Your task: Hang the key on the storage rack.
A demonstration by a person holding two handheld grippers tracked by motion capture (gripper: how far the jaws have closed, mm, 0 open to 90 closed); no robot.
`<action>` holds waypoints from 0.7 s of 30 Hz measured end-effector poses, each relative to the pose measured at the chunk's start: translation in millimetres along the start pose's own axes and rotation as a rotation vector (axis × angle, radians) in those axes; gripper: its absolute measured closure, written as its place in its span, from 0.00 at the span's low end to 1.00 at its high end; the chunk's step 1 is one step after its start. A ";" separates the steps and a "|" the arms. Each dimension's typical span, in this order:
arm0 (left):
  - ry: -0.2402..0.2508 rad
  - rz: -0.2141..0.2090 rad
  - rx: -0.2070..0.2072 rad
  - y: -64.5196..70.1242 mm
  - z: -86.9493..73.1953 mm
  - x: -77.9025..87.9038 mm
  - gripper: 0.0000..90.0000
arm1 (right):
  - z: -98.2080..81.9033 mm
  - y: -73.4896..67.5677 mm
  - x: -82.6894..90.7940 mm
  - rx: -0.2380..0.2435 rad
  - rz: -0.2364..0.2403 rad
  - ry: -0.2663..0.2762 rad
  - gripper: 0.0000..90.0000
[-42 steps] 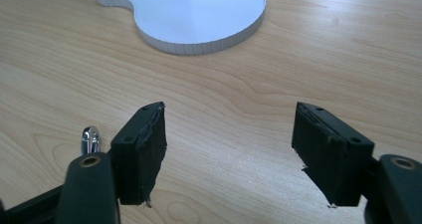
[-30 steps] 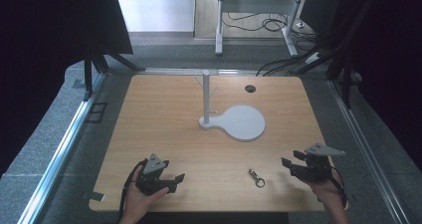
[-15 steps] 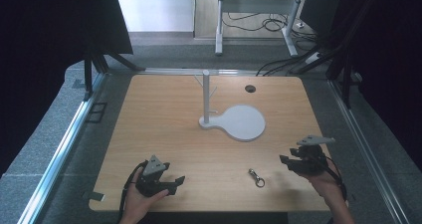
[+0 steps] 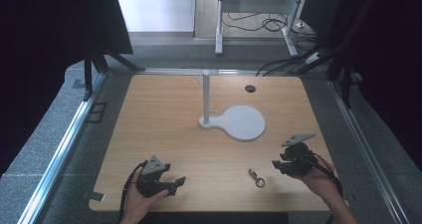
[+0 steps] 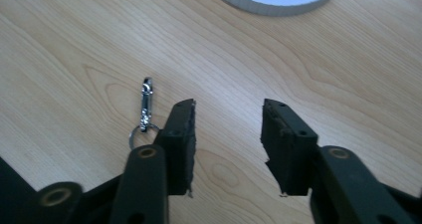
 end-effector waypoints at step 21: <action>-0.023 0.011 -0.007 -1.3 -4.3 -5.1 0.27 | 6.2 -31.4 -34.5 0.054 0.140 -0.113 0.75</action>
Point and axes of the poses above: each handheld gripper's, and its own axes: x roughly backward along the jaws, z roughly out of its top, y roughly to its right, the point moved 6 cm from there along -x, roughly forward along the jaws, and after that the axes turned 15 degrees about x, right-handed, at the moved point
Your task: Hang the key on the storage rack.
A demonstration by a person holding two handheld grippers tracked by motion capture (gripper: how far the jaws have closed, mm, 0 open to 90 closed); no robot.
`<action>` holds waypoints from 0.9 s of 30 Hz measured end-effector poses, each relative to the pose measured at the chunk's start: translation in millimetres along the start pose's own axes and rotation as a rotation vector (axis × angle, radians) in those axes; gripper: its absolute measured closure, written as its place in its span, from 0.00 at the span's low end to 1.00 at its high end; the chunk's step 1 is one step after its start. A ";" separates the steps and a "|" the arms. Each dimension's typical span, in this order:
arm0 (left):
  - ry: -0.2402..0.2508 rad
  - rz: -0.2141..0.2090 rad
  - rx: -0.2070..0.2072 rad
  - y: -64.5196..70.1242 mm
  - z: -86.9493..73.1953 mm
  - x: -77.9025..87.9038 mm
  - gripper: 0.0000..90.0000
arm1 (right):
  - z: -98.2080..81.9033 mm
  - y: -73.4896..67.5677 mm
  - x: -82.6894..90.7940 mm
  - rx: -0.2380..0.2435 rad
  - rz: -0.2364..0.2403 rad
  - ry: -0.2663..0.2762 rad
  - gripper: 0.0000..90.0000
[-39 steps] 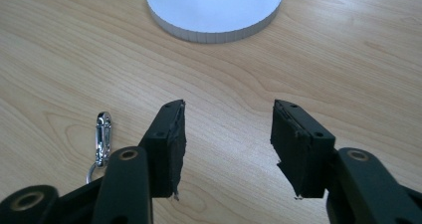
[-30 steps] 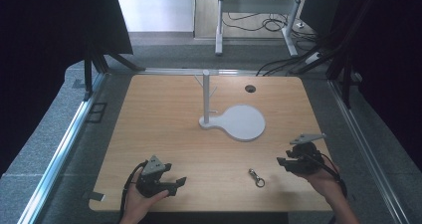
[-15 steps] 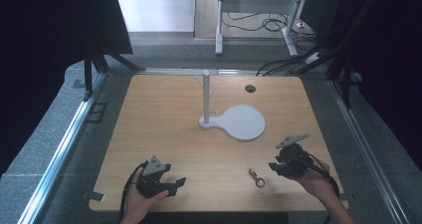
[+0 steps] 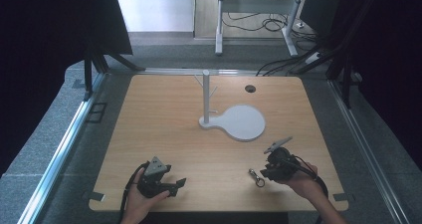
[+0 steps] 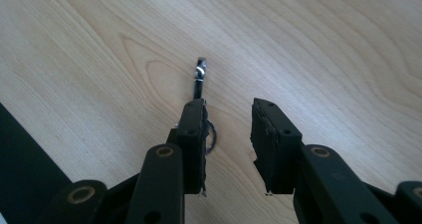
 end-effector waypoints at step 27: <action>-0.019 -0.026 -0.038 9.7 -2.6 -3.1 0.28 | 6.6 -11.9 -33.1 0.029 0.031 -0.082 0.80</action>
Point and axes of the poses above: each handheld gripper's, and its own axes: x roughly backward along the jaws, z roughly out of its top, y roughly to its right, the point moved 6 cm from there along -x, roughly forward along the jaws, and after that the axes turned 15 degrees about x, right-handed, at the moved point
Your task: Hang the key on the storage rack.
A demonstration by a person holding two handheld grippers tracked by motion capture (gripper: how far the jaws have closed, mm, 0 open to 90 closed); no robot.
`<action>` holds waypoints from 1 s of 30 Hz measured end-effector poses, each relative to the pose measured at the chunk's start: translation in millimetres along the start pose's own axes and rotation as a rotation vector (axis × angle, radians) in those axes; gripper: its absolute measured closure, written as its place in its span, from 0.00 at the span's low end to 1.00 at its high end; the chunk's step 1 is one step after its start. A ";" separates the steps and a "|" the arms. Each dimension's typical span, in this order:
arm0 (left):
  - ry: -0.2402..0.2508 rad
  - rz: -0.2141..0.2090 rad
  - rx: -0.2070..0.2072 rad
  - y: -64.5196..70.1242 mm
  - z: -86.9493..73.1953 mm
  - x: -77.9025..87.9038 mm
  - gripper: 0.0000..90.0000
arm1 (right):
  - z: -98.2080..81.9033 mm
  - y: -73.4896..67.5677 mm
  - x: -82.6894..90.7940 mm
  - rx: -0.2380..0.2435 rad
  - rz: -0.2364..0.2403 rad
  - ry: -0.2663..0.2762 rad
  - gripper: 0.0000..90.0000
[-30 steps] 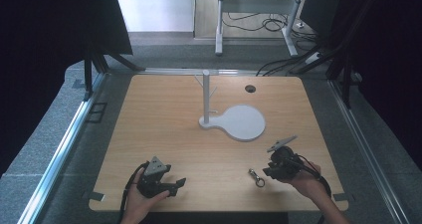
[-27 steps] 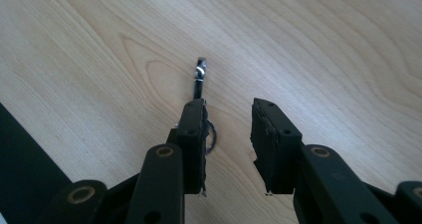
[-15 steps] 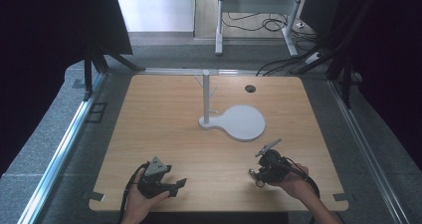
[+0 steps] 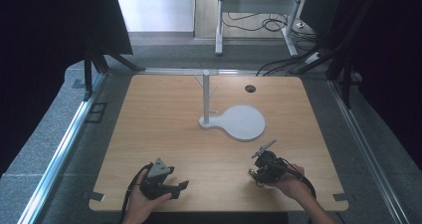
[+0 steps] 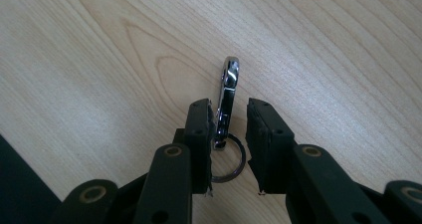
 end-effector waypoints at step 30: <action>-0.019 0.009 -0.008 0.8 -1.6 -2.0 0.28 | 2.6 -2.7 -8.2 0.031 -0.007 -0.043 0.91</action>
Point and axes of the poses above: each handheld gripper's, and its own axes: x roughly backward along the jaws, z roughly out of its top, y roughly to its right, the point moved 6 cm from there along -x, roughly forward along the jaws, and after that the axes turned 15 degrees about x, right-handed, at the moved point
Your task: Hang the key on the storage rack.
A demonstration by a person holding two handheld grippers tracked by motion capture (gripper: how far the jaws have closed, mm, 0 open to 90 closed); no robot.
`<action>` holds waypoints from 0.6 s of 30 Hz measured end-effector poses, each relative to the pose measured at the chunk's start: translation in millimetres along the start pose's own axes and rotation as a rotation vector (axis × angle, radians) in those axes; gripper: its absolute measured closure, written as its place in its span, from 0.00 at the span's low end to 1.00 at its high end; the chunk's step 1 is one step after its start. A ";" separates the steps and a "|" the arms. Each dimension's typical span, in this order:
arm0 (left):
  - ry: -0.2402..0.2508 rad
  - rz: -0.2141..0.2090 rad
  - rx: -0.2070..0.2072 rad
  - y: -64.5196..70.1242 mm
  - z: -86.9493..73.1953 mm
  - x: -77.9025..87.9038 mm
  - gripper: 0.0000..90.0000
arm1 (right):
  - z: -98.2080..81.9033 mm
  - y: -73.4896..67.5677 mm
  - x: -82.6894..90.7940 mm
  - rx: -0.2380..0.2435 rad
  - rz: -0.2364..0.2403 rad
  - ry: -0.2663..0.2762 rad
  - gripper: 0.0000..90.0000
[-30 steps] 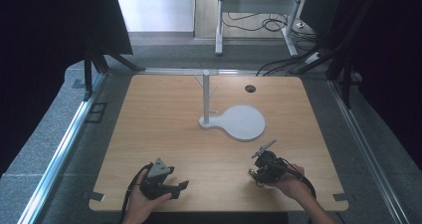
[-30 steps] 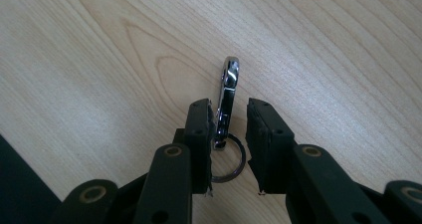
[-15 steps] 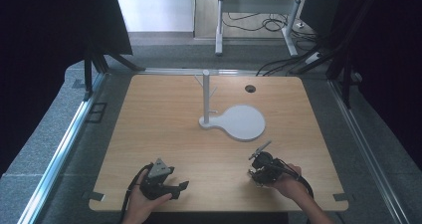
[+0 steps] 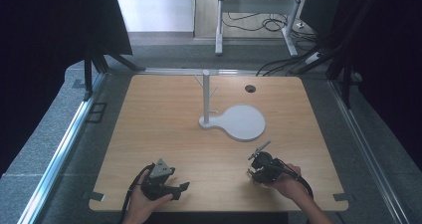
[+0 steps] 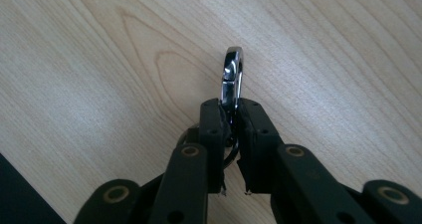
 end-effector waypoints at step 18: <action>0.012 0.007 0.005 -1.7 0.6 0.5 0.28 | 0.3 1.7 12.0 -0.004 0.002 0.021 0.92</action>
Point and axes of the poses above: each handheld gripper's, and its own axes: x roughly backward along the jaws, z roughly out of its top, y roughly to its right, the point moved 6 cm from there along -x, roughly forward along the jaws, and after that the axes turned 15 degrees about x, right-handed, at the moved point
